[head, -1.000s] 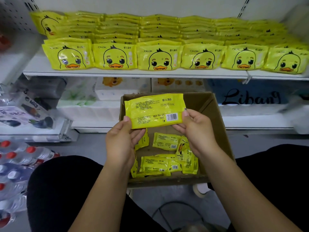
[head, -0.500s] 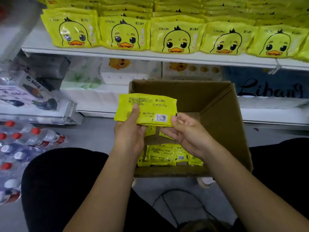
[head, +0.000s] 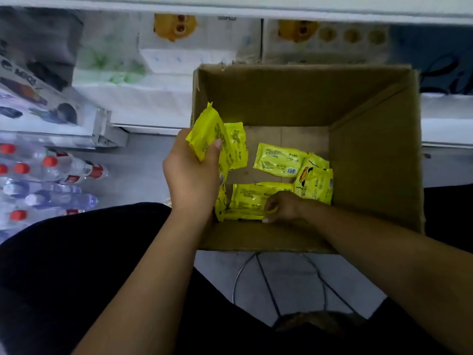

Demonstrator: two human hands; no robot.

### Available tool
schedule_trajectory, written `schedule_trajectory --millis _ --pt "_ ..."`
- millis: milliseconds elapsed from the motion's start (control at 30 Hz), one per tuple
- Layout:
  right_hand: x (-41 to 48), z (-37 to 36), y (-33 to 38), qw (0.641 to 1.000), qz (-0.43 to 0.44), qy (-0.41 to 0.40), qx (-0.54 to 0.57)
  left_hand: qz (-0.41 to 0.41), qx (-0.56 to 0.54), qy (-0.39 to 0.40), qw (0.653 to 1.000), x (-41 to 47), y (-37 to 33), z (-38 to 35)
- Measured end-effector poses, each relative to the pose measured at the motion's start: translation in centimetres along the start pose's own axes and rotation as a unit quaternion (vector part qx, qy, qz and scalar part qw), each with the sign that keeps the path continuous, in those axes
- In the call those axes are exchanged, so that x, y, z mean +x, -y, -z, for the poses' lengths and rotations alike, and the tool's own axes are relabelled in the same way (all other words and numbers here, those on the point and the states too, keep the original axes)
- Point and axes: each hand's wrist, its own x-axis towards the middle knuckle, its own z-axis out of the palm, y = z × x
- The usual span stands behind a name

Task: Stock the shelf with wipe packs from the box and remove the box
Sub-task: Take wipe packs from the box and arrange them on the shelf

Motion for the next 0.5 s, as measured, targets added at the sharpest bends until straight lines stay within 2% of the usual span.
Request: schedule_trajectory --millis 133,333,500 --pt "1.1 0.2 -1.1 0.998 0.03 -0.033 0.042 0.004 0.0 -0.014 1.0 0.5 0.0 -0.5" --pt "0.8 1.0 -0.9 0.981 0.072 -0.162 0.074 0.003 0.014 0.0 1.0 0.6 -0.5 -1.2" --pt "-2.6 3.6 0.8 0.952 0.095 -0.279 0.08 0.013 0.01 0.011 1.0 0.1 -1.4 -1.7"
